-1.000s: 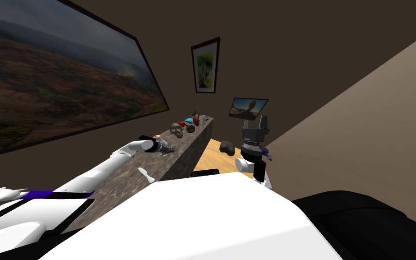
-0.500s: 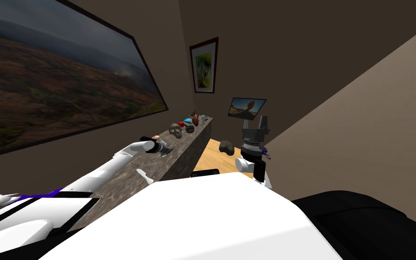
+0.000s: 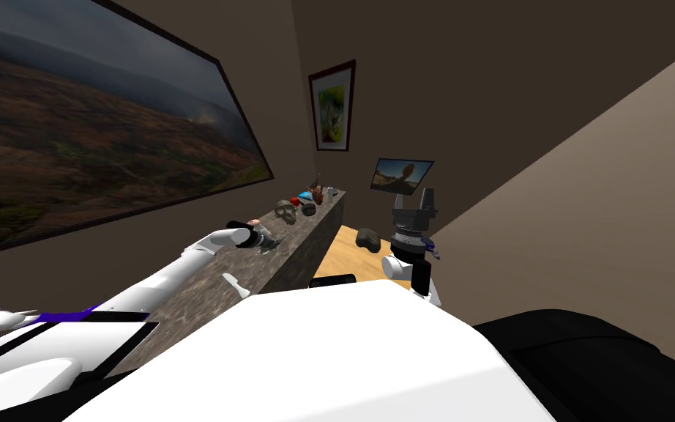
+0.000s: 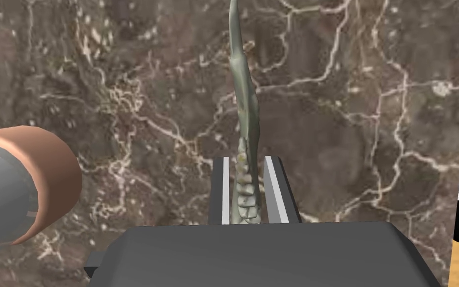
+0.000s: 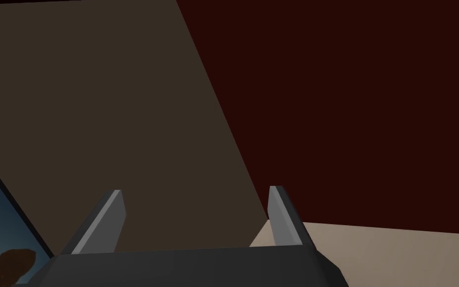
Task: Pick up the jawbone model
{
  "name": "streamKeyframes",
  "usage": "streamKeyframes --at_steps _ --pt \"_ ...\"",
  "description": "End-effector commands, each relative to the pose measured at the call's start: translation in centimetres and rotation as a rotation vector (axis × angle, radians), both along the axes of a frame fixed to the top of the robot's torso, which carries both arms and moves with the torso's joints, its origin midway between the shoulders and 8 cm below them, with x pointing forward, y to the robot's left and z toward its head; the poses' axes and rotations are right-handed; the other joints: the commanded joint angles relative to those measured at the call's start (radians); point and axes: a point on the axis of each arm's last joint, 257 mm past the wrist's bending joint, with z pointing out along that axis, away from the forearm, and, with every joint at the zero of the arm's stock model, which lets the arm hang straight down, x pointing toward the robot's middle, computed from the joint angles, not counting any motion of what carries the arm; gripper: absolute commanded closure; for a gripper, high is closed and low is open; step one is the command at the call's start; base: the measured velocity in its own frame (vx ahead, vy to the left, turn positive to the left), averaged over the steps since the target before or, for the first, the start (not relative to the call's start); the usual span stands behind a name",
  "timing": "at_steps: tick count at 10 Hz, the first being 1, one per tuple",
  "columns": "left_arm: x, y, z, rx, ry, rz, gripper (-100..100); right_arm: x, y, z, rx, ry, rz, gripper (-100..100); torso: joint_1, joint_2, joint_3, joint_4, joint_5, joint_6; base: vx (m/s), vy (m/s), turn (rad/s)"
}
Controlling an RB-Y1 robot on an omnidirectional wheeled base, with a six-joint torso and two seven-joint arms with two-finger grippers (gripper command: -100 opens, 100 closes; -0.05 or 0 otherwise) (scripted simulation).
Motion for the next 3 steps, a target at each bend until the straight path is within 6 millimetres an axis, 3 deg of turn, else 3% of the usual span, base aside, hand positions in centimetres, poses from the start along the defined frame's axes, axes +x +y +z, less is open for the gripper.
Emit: streamKeyframes --at_steps 1,2,3 --pt "-0.07 -0.2 1.1 0.0 0.002 -0.008 100 0.0 0.0 0.0 0.0 0.0 0.0 0 0.0 0.0 0.0 0.0 0.0 0.0 -0.001 -0.001 0.104" --pt "0.05 -0.14 0.72 0.0 0.0 -0.006 100 0.0 0.0 0.0 0.0 0.0 0.0 0 0.0 0.0 0.0 0.0 0.0 0.0 0.0 0.0 0.02" --pt "0.04 -0.13 0.81 0.001 0.001 -0.005 0 0.0 0.0 0.0 0.0 0.0 0.0 0 0.0 0.0 0.0 0.0 0.0 0.001 0.0 0.0 0.0"
